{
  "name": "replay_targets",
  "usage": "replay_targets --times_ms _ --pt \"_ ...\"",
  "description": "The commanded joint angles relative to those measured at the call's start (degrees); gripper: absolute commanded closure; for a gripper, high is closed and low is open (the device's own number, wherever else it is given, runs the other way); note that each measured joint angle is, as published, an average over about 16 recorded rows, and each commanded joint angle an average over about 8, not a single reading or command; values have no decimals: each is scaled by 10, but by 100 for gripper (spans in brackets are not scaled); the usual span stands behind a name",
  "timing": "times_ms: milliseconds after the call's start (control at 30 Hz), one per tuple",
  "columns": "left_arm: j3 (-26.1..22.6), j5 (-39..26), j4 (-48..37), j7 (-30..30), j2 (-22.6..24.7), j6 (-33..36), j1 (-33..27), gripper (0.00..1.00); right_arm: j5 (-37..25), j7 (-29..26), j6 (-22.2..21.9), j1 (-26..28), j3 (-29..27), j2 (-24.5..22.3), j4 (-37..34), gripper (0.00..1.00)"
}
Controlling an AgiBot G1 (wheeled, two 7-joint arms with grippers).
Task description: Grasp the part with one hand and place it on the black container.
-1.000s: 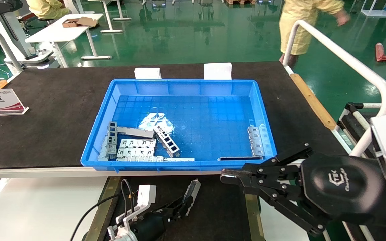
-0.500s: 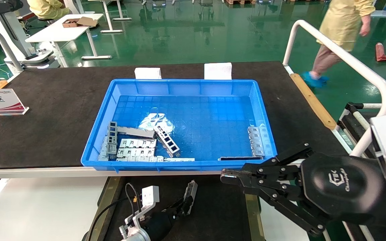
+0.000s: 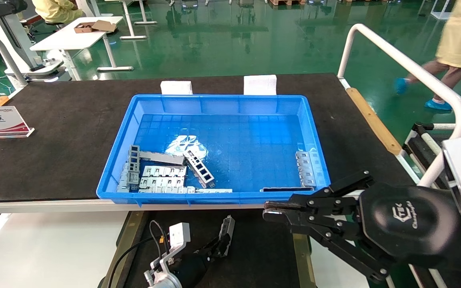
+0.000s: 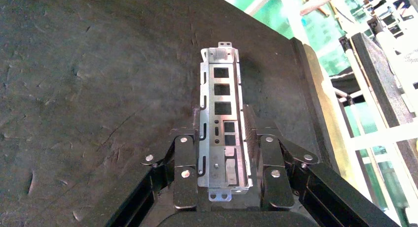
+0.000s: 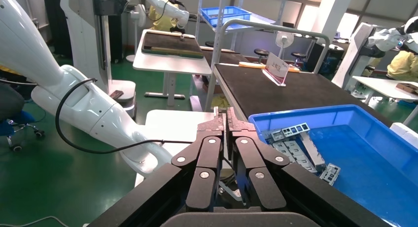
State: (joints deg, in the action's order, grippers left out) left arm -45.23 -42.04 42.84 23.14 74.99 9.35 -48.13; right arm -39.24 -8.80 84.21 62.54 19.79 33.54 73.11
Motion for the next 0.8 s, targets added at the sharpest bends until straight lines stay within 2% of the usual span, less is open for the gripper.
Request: replay_targets --times_ms 33,433,800 --pt "1 1 1 -1 0 -1 2 0 0 0 0 0 0 0 0 0" --pt "-2 -7 58 -10 -28 7 18 0 0 0 0 0 0 0 0 0" --pt "-18 -27 153 -24 -125 74 38 0 0 0 0 0 0 0 0 0"
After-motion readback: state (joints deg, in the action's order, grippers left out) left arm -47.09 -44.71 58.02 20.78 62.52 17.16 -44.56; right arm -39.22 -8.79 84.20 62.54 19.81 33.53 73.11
